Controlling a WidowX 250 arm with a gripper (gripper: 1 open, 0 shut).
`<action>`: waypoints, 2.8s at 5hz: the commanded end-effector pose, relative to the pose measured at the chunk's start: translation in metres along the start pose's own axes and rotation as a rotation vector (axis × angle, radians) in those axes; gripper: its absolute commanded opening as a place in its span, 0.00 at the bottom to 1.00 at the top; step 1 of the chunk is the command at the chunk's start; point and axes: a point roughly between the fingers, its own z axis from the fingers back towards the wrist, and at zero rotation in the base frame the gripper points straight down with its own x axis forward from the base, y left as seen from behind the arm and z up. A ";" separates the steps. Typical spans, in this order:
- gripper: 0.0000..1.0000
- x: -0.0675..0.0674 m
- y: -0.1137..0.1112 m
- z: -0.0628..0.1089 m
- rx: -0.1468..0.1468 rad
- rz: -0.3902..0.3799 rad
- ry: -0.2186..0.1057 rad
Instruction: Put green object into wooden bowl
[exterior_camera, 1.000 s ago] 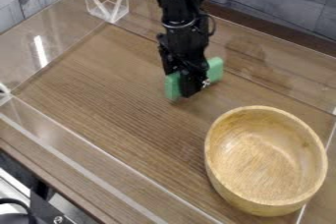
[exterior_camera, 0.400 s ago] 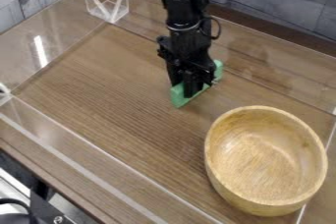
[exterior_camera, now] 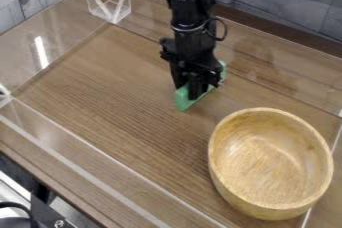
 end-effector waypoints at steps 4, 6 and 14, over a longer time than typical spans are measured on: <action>0.00 0.019 0.013 -0.013 0.004 -0.123 -0.009; 0.00 0.016 0.005 -0.002 0.033 -0.123 -0.034; 1.00 -0.049 -0.149 0.028 0.051 -0.299 -0.092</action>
